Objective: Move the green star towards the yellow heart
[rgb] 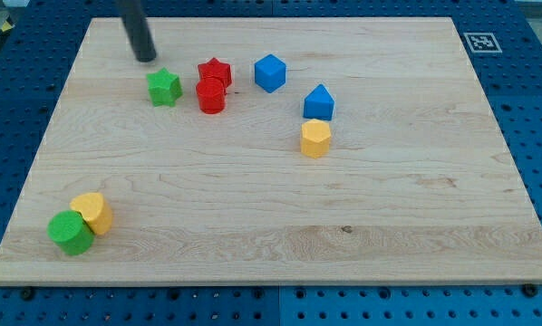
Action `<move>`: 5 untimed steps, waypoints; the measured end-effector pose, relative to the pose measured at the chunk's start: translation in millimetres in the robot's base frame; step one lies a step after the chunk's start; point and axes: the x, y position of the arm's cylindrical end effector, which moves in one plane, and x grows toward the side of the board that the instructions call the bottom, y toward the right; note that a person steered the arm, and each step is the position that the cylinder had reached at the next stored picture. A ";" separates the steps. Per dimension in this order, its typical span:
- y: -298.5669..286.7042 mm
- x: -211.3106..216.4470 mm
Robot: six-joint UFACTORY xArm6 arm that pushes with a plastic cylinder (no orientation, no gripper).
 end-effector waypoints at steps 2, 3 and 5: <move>-0.3 50.1; -2.4 79.2; -2.6 38.8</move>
